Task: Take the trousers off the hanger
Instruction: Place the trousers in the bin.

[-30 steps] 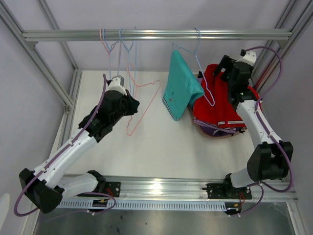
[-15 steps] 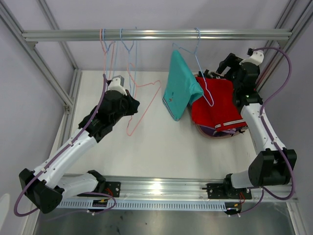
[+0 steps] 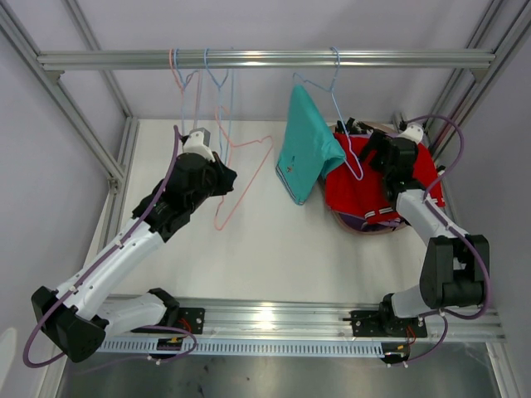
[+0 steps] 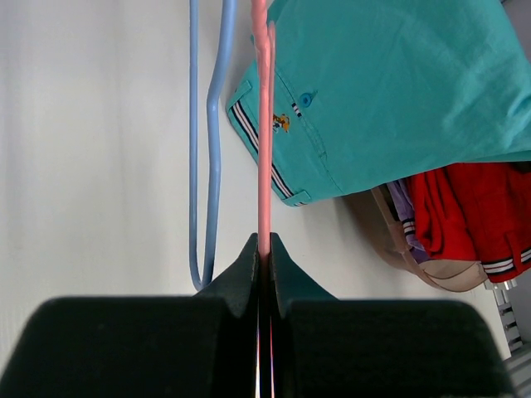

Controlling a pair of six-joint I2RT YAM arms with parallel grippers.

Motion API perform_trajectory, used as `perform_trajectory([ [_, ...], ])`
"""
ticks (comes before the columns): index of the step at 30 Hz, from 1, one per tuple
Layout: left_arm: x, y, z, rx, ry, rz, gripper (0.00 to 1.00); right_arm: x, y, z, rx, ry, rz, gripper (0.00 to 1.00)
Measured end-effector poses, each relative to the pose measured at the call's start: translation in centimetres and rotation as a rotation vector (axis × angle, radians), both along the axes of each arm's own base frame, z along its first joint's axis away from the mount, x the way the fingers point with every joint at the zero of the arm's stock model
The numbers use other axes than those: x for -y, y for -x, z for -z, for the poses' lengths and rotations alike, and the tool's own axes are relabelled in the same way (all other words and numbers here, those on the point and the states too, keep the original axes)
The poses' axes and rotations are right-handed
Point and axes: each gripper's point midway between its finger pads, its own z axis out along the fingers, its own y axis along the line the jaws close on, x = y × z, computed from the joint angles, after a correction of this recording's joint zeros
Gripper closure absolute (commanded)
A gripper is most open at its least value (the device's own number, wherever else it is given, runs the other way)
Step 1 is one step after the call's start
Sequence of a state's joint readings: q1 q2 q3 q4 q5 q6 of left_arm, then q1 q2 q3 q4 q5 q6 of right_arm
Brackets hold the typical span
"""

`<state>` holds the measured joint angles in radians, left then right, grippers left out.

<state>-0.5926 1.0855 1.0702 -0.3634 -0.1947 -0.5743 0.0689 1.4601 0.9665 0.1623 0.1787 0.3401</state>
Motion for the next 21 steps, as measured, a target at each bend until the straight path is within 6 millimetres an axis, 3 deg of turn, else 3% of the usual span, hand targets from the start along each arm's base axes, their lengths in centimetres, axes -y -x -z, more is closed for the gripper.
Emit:
perform_trajectory([
  [5, 0.1, 0.1, 0.0, -0.001, 0.002, 0.007, 1.00, 0.0, 0.3, -1.2, -0.006, -0.003, 0.000, 0.04],
  [14, 1.3, 1.0, -0.7, 0.033, -0.049, 0.065, 1.00, 0.1, 4.0, -8.5, 0.129, -0.029, -0.002, 0.04],
  [17, 1.9, 1.6, -1.5, 0.062, -0.089, 0.083, 1.00, -0.2, 5.8, -8.5, 0.143, -0.049, -0.015, 0.04],
  [21, 2.2, 2.5, -2.7, 0.107, -0.139, 0.081, 1.00, -0.8, 7.5, -5.9, 0.093, -0.078, -0.041, 0.04],
])
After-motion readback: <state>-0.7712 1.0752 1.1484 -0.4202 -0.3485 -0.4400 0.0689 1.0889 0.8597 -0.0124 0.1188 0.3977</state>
